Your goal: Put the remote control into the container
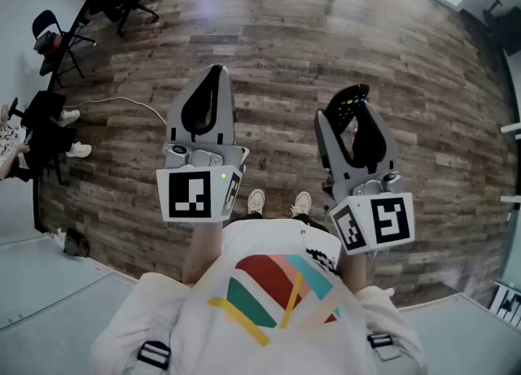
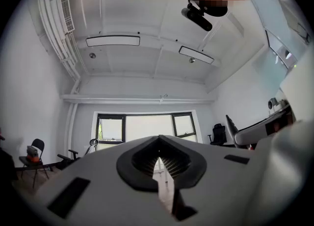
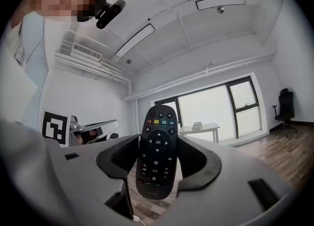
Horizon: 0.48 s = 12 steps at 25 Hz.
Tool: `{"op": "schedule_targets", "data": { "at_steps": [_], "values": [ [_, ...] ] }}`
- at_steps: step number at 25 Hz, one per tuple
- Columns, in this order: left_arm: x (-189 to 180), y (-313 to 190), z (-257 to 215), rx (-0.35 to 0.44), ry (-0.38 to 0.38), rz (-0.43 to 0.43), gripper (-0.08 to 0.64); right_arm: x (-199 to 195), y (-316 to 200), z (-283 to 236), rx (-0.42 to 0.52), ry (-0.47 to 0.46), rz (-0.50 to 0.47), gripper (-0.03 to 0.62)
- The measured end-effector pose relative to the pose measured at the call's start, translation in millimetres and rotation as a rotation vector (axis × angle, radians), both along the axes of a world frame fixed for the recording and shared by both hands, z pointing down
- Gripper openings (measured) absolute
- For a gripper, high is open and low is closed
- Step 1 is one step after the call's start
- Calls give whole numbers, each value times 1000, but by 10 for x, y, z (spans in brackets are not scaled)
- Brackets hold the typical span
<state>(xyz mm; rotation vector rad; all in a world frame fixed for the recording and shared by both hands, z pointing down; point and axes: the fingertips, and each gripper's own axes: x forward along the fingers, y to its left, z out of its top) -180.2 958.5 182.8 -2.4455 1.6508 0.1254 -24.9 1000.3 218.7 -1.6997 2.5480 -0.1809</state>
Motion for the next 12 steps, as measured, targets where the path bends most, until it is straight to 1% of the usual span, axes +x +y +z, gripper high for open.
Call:
{"op": "schedule_targets", "data": {
  "at_steps": [8,12],
  "values": [
    [78,-17,-1,-9,-9,-7,3,126,7,-19,4,4,6,250],
    [23,-29,19,-14,-21,-46,3,251,32,-37,15,19,20,250]
  ]
}}
